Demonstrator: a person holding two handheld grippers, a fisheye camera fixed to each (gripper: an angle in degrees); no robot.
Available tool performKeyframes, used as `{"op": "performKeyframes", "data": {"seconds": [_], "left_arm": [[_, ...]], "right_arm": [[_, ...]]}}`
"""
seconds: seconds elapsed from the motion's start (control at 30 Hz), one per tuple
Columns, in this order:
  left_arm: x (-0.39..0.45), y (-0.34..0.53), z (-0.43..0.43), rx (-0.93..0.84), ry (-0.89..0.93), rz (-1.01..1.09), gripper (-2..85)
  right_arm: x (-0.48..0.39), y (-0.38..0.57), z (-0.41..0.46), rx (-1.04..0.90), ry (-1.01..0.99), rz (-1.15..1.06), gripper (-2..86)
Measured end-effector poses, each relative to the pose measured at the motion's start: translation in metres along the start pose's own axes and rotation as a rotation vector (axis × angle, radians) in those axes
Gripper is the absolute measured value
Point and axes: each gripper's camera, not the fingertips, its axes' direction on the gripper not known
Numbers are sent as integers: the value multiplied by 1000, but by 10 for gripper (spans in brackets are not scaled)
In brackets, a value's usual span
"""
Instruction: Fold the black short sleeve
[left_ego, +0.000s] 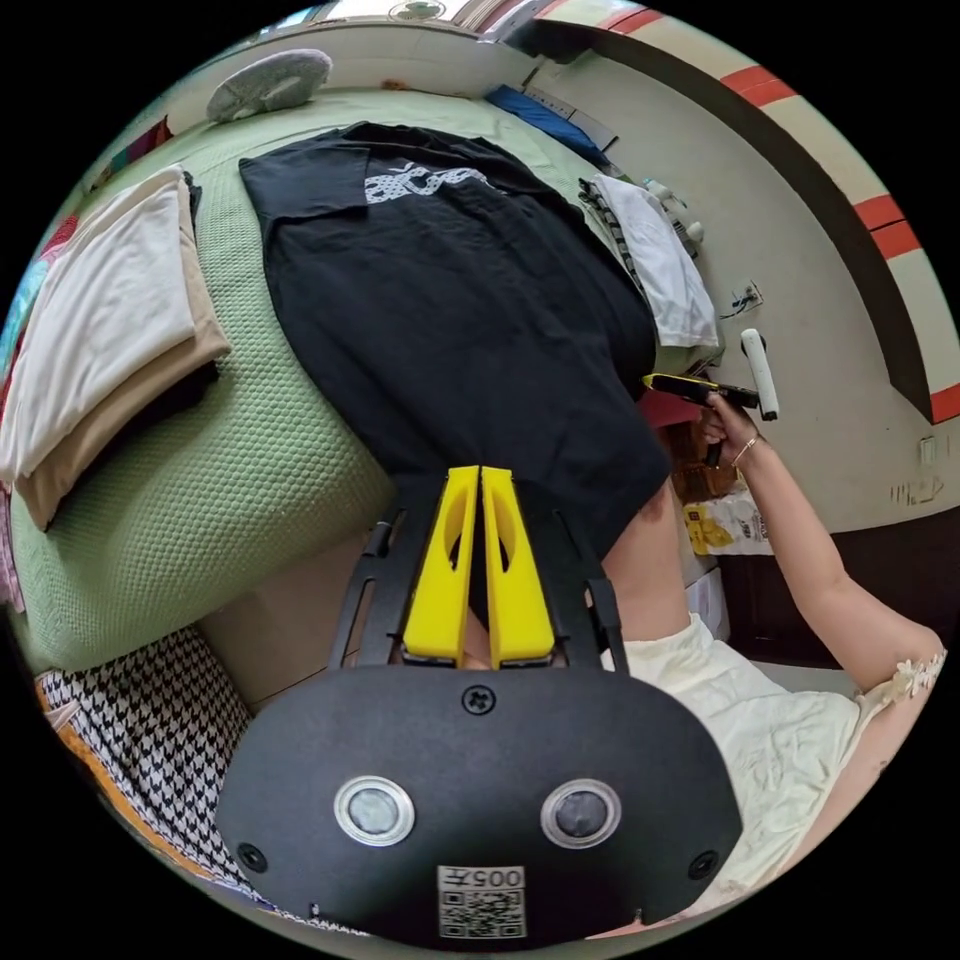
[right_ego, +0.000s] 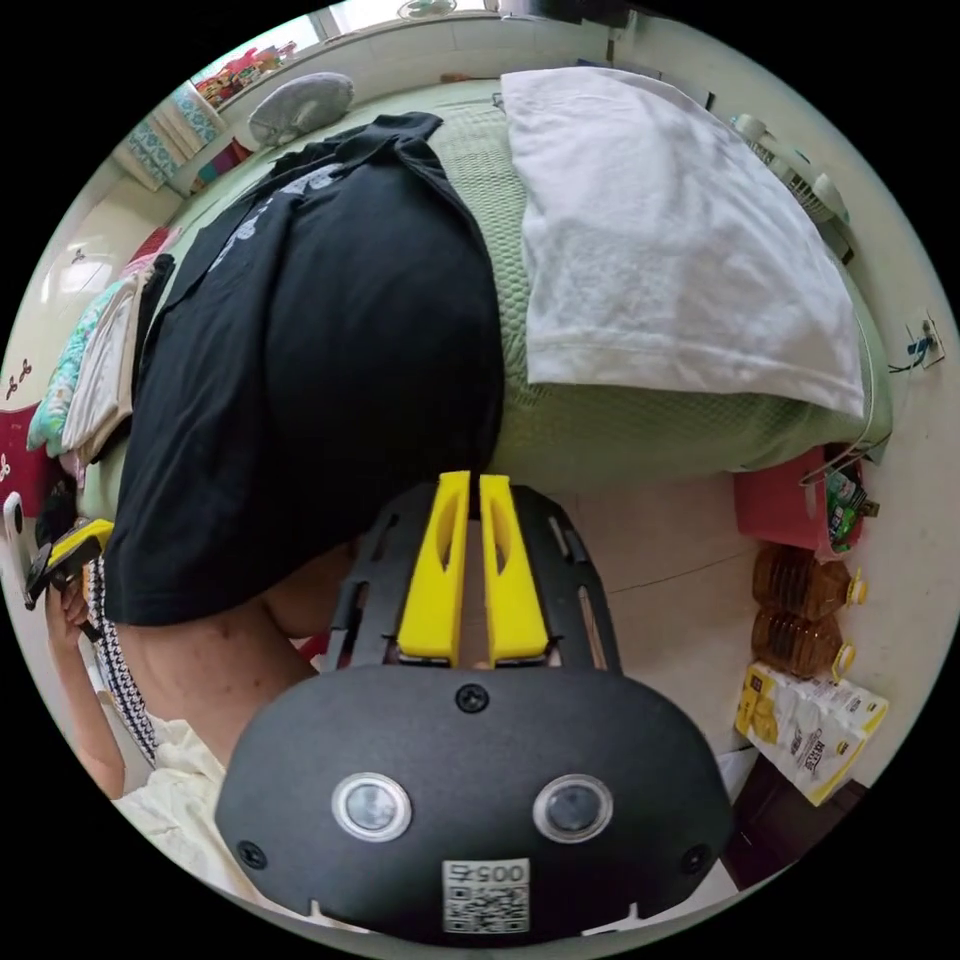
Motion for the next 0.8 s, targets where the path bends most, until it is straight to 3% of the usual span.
{"op": "performKeyframes", "data": {"seconds": [0.3, 0.5, 0.8], "left_arm": [[4, 10, -3, -50, -102, -12, -1], [-1, 14, -4, -91, -168, 1, -1], [-16, 20, -9, -62, -108, -79, -1]], "right_arm": [[-2, 32, -89, 112, -56, -92, -16], [-7, 44, -140, 152, 44, -143, -16], [-1, 35, -54, -2, 199, -5, -15]]}}
